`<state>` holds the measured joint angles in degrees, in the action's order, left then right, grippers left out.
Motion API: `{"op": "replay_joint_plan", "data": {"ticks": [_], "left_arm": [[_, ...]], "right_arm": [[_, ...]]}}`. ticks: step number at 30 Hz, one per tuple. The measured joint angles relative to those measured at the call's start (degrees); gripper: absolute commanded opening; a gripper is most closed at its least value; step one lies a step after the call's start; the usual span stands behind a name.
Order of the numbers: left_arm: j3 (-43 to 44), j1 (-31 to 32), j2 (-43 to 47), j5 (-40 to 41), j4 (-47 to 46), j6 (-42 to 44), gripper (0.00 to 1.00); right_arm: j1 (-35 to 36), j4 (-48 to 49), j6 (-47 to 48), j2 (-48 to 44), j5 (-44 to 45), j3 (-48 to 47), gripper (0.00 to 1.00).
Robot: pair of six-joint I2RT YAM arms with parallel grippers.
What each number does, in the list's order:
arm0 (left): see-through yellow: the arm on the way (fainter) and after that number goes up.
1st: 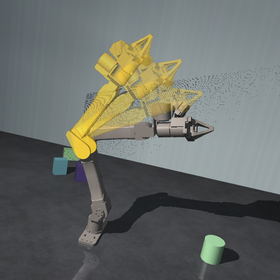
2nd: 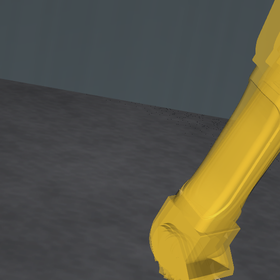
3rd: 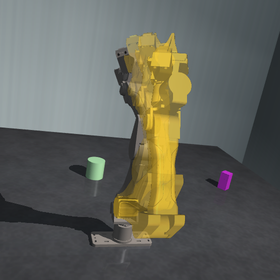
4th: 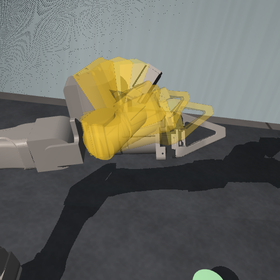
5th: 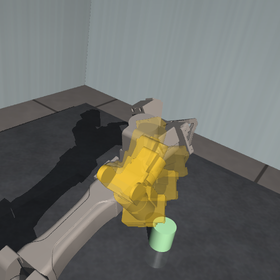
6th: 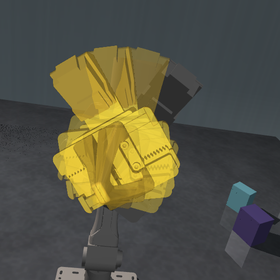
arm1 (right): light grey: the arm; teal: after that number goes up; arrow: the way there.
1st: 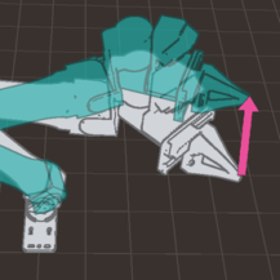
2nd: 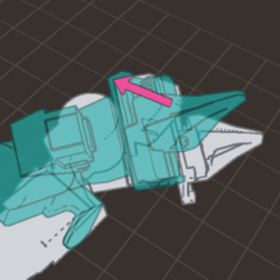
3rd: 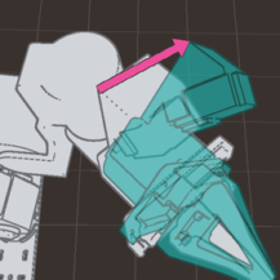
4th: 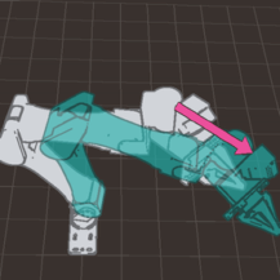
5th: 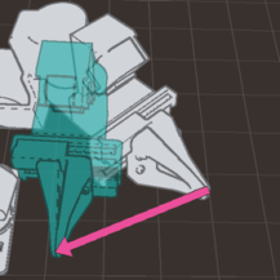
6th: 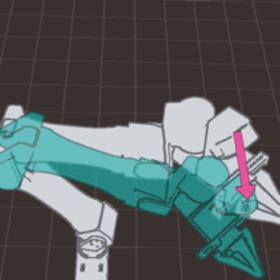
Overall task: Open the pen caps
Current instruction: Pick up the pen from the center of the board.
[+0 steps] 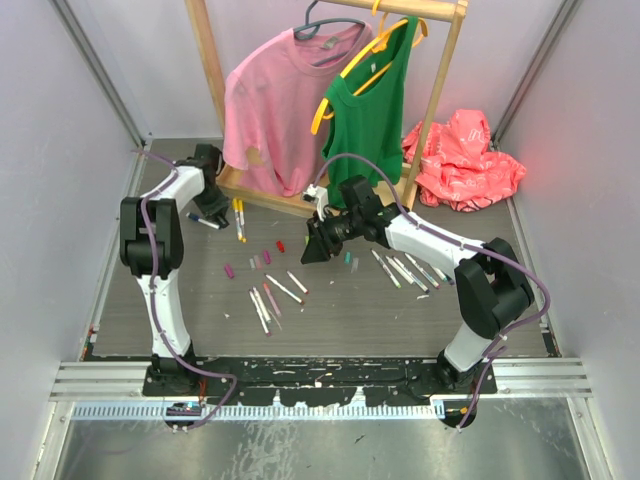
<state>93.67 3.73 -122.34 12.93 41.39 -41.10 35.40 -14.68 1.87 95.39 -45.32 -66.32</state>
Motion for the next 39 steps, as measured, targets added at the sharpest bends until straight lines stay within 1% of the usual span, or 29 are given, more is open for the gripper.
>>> {"op": "replay_joint_plan", "data": {"ticks": [7,10,14,16,18,22,24,26,29,31,34,36,39], "left_arm": [[-3.6,0.0,2.5,-0.2,-2.0,2.7,0.03],[-6.3,0.0,5.4,-0.6,-2.5,3.6,0.0],[-11.3,0.0,12.4,-2.2,-5.2,4.6,0.0],[-15.3,0.0,17.6,-4.0,-7.9,4.8,0.0],[-19.9,0.0,22.9,-6.3,-11.0,4.8,0.0],[-32.2,-0.1,34.1,-12.3,-19.2,4.5,0.0],[-40.2,-0.1,40.3,-16.5,-24.3,4.1,0.0],[-46.5,0.2,45.3,-20.2,-28.8,3.3,0.0],[-55.9,1.4,53.4,-25.5,-37.1,1.4,0.0],[-60.7,3.2,58.7,-28.0,-42.6,-0.1,0.0],[-65.2,7.7,65.4,-30.2,-50.1,-2.0,0.0],[-66.8,11.6,68.6,-30.3,-54.6,-3.3,0.0],[-67.8,17.1,71.4,-29.1,-58.6,-4.6,0.0]], "right_arm": [[0.0,0.0,0.0,0.0,-0.4,0.0,0.32],[0.0,0.0,0.0,0.0,-0.9,0.0,0.32],[0.0,0.2,0.0,0.0,-2.2,0.0,0.33],[0.0,1.0,-0.3,-0.1,-3.0,0.1,0.34],[-0.1,2.8,-0.8,-0.6,-4.2,0.9,0.35],[-0.7,6.8,-2.7,-2.9,-7.1,3.7,0.4],[-1.2,10.5,-4.5,-4.7,-8.9,6.0,0.44],[-1.7,14.4,-6.6,-6.4,-10.3,8.2,0.52],[-2.9,23.3,-10.6,-9.5,-11.5,13.0,0.68],[-3.5,29.7,-13.3,-11.2,-11.8,16.5,0.74],[-4.3,39.2,-17.5,-12.9,-12.0,21.5,0.76],[-4.4,43.2,-19.1,-12.9,-12.1,23.1,0.76],[-4.4,46.4,-20.4,-12.9,-12.2,23.9,0.76]]}}
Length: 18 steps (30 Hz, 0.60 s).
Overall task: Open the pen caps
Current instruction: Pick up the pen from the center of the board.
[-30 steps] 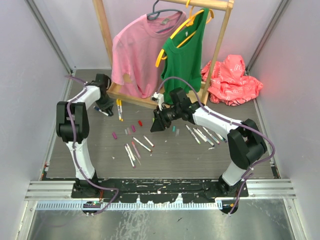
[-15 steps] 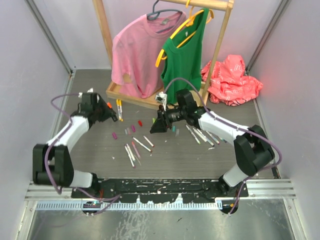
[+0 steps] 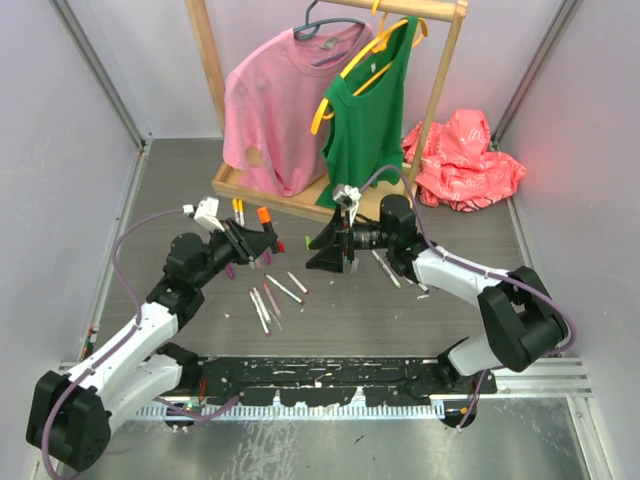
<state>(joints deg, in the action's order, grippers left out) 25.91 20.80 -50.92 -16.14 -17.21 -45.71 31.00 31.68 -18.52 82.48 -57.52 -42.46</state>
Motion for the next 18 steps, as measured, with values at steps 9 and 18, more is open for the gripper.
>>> {"op": "replay_joint_plan", "data": {"ticks": [9,18], "left_arm": [[-1.1,15.6,1.7,14.8,-3.1,-0.9,0.0],[-0.5,29.1,0.5,31.7,-2.4,1.7,0.0]], "right_arm": [[2.6,-5.3,6.4,0.0,3.2,-1.4,0.75],[4.6,-12.2,10.4,0.0,8.9,-3.8,0.74]]}}
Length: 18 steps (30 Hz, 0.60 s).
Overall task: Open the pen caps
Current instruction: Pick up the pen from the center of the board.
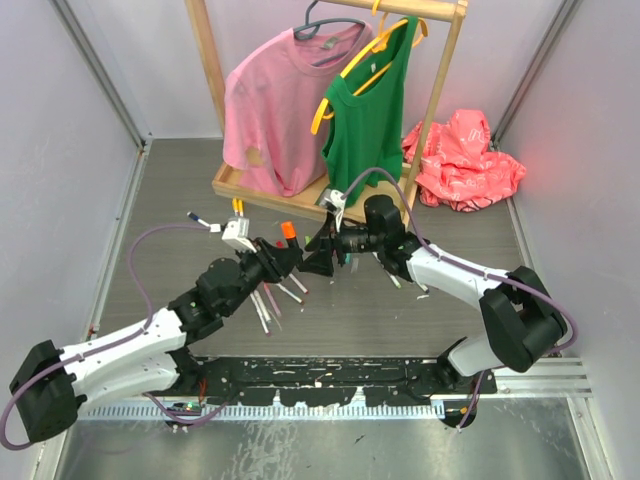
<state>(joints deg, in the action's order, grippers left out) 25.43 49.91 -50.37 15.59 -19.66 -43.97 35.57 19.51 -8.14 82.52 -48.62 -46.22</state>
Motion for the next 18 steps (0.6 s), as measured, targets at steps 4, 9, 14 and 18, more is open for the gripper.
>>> {"op": "replay_joint_plan", "data": {"ticks": [4,9,14,18], "left_arm": [[1.3,3.1,-2.2,4.3,0.2,0.3,0.0],[2.8,6.3,-4.7,9.8,0.3,0.3,0.0],[4.0,8.0,-6.6,14.5,1.2,-0.2,0.0],[4.9,8.5,-7.6,16.7,2.0,-0.4,0.03]], "right_arm": [[0.0,-0.8,0.0,0.0,1.6,-0.2,0.67],[0.0,-1.2,-0.7,0.1,2.1,-0.2,0.52],[0.1,-1.9,-1.4,0.7,1.9,-0.5,0.34],[0.3,-2.1,-2.1,0.7,1.6,-0.8,0.14]]}}
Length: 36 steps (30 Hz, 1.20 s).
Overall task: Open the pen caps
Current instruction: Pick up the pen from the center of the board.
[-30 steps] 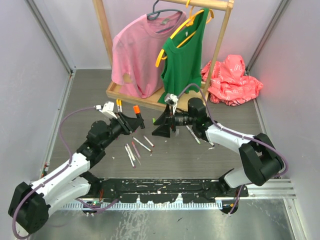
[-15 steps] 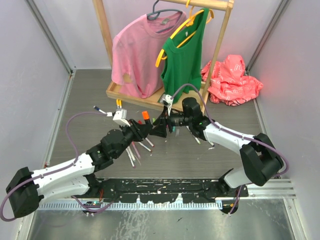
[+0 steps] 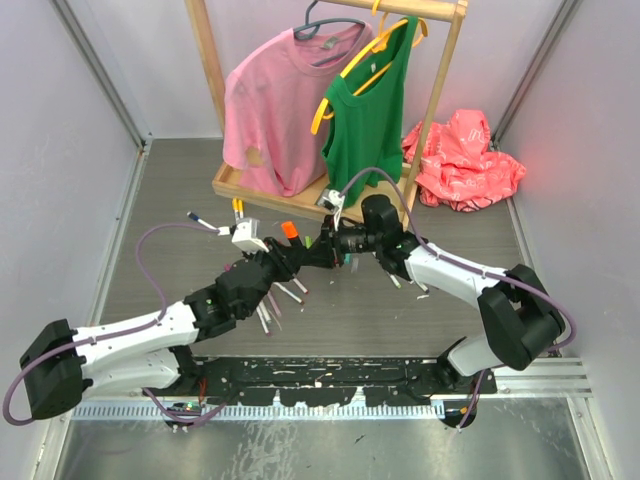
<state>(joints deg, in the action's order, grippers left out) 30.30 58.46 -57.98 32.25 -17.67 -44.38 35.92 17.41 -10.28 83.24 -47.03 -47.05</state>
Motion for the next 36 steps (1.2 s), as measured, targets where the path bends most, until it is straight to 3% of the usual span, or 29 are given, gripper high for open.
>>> {"op": "replay_joint_plan", "data": {"ticks": [5,15,21,28,36], "left_arm": [[0.7,0.2,-0.2,1.0,0.6,-0.4,0.33],[0.5,0.5,5.2,-0.3,0.6,-0.4,0.98],[-0.8,-5.4,11.8,-10.2,0.0,2.4,0.98],[-2.1,-19.3,11.2,-31.4,-4.7,0.4,0.98],[-4.3,-27.3,5.6,-50.7,-16.6,-3.8,0.72]], "right_arm": [[-0.4,-0.4,-0.9,0.0,0.1,-0.4,0.03],[-3.6,-1.0,-2.6,0.1,-4.3,-2.3,0.01],[-4.3,-3.5,-2.4,1.9,-10.4,-5.6,0.01],[-4.6,-7.0,-1.2,2.8,-17.5,-7.2,0.01],[-4.6,-7.8,-0.6,2.8,-22.1,-7.7,0.01]]}}
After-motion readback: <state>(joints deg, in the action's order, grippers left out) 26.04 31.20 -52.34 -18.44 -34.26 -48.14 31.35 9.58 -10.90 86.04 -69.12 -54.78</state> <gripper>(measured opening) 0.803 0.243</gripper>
